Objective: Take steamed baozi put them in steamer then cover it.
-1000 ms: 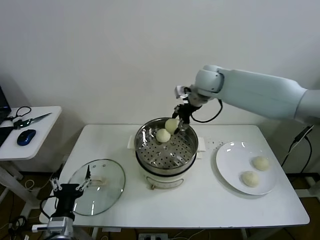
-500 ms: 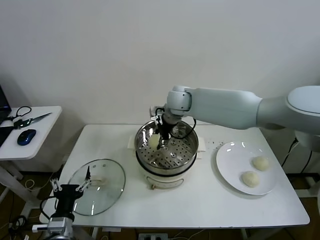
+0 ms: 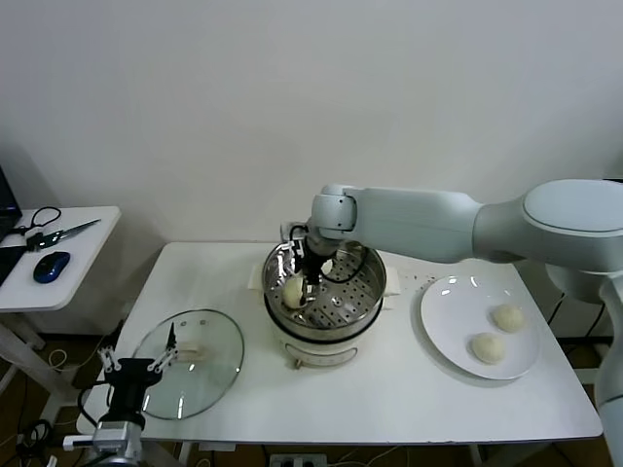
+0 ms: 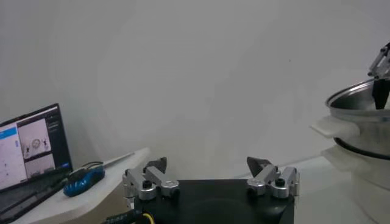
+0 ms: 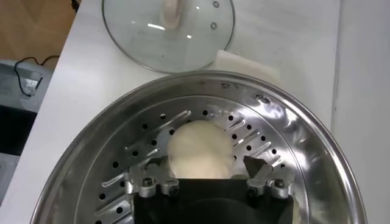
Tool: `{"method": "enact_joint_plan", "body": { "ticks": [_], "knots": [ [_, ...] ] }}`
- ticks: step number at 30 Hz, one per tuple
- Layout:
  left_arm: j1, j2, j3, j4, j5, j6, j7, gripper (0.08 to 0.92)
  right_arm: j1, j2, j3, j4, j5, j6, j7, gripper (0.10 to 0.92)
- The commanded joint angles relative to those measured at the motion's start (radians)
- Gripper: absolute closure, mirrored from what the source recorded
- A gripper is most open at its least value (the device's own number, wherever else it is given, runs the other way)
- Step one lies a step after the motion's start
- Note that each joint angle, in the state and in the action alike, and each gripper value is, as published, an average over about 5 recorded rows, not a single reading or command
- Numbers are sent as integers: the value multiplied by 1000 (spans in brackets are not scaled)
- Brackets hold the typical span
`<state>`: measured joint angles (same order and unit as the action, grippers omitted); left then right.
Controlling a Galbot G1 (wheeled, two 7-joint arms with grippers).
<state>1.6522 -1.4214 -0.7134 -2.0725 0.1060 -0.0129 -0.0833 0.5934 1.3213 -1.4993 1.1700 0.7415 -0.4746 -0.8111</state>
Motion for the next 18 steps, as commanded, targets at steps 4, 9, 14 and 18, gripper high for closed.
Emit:
{"method": "enact_joint_plan", "body": {
  "ticks": [4,9,14,18],
  "knots": [
    [0,1,1,0,2,1,0,177,65,-112,6,66,-13,22,-40,202],
    [-3,3,3,-8,5,7,-1,177,155,-285,8,144,-29,86,-122,203],
    [-5,1,6,-13,11,11,-1,177,217,-480,4,218,-105,151,-228,203],
    [-5,1,7,-13,20,12,-2,177,213,-631,15,233,-192,192,-271,203]
  ]
}}
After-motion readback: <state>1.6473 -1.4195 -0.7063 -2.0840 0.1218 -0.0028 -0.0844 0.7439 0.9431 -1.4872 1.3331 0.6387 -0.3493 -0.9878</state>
